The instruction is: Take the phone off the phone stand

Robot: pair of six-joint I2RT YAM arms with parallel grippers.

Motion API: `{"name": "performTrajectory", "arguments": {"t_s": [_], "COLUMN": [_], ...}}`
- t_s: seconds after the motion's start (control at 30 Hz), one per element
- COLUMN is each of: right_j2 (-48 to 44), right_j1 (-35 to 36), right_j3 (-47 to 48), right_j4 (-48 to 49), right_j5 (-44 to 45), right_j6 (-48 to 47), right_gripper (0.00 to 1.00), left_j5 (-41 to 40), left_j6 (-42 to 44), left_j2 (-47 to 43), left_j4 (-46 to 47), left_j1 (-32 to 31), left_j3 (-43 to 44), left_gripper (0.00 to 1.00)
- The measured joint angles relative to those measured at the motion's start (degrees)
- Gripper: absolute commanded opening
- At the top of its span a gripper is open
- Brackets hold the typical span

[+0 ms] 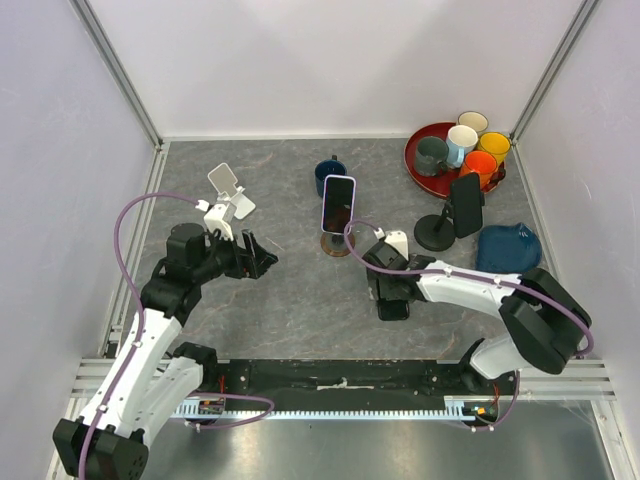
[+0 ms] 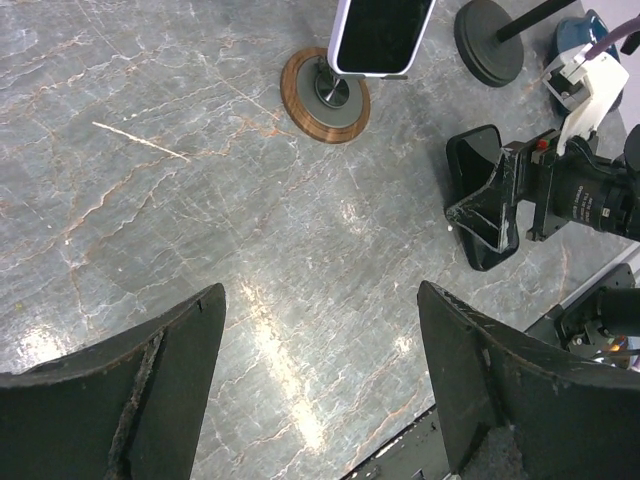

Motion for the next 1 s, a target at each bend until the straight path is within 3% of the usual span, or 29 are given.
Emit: {"name": "performTrajectory", "arguments": {"t_s": [0.2, 0.6, 1.0], "right_j2": [4.02, 5.07, 0.28], "right_j1": [-0.37, -1.03, -1.22], "right_j3": [3.56, 4.37, 3.96], "right_j4": [0.15, 0.68, 0.09], "right_j5": [0.31, -0.46, -0.44], "right_j6": [0.39, 2.49, 2.60], "right_gripper": [0.51, 0.97, 0.98], "left_j5": [-0.79, -0.85, -0.85], "left_j6": [0.07, 0.09, 0.09], "left_j2": [-0.24, -0.42, -0.42], "left_j4": [0.00, 0.02, 0.04], "left_j1": [-0.55, -0.68, -0.68], "left_j3": [0.00, 0.00, 0.00], "left_gripper": [0.84, 0.84, 0.84]}}
